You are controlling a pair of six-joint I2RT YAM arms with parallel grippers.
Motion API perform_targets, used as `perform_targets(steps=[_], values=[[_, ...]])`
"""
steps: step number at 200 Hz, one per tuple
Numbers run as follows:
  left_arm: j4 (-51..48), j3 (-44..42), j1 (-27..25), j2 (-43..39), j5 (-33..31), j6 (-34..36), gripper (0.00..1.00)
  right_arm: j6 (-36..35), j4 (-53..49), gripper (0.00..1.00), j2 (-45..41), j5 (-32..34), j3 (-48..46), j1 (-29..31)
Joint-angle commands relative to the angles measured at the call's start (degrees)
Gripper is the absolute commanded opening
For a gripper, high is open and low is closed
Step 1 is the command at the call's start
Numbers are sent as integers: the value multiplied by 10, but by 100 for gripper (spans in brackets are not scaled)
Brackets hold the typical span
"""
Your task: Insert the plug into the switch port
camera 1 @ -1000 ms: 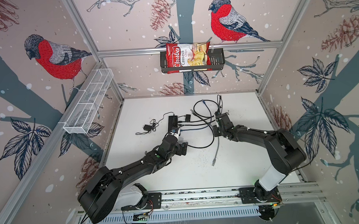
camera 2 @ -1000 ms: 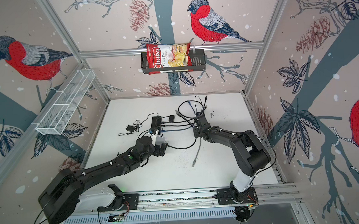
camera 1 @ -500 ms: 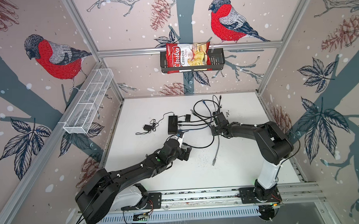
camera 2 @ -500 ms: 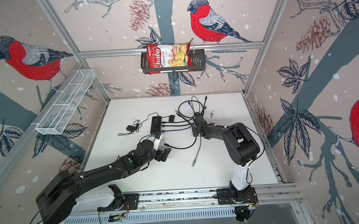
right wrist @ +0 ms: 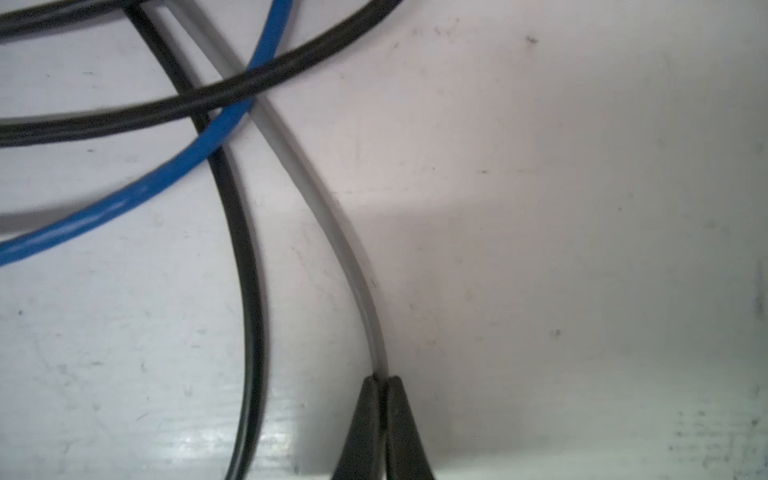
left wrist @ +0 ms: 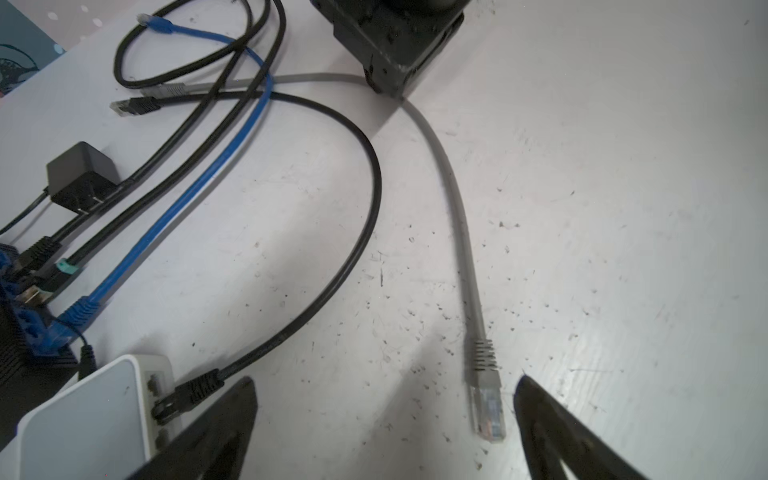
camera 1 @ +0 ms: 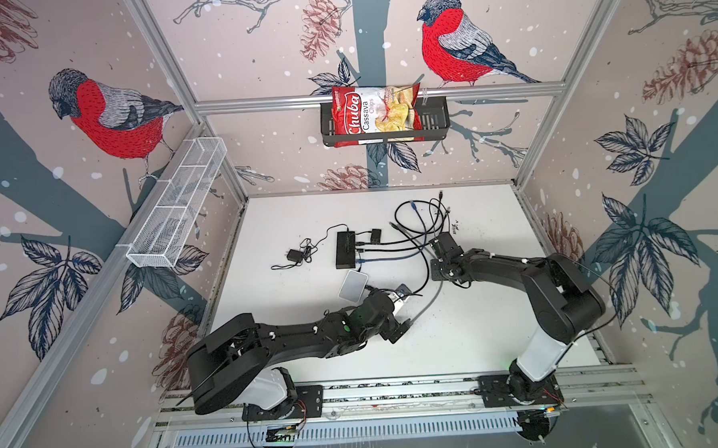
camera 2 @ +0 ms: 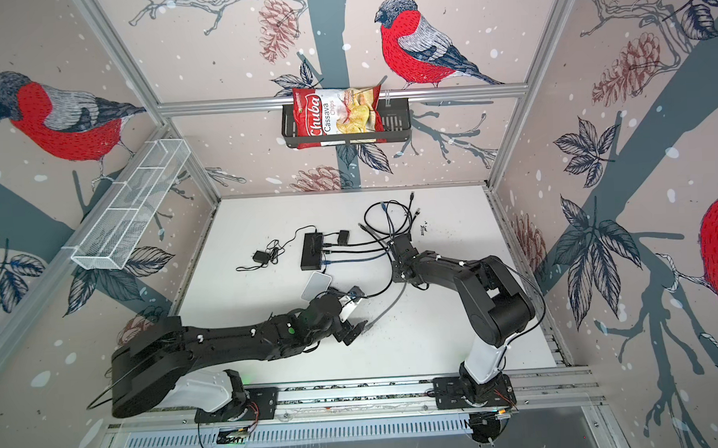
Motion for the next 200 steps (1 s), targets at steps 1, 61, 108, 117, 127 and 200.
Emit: perform_targets(steps=[1,61,108,117,127,200], values=[[-3,4,-7,15,14,25,92,26,-28,1,-15,15,-11,2],[-5,-36,-26,-17,76,38,88,31,-24,1,-33,20,-22,2],[3,-43,-41,-13,76,37,86,40,-14,1,-33,15,-26,2],[0,-38,-43,-3,69,37,85,40,-12,1,-33,14,-25,2],[-7,-30,-44,9,62,39,83,41,-11,1,-34,13,-27,2],[-22,4,-57,96,29,49,49,44,-13,2,-58,5,-39,2]])
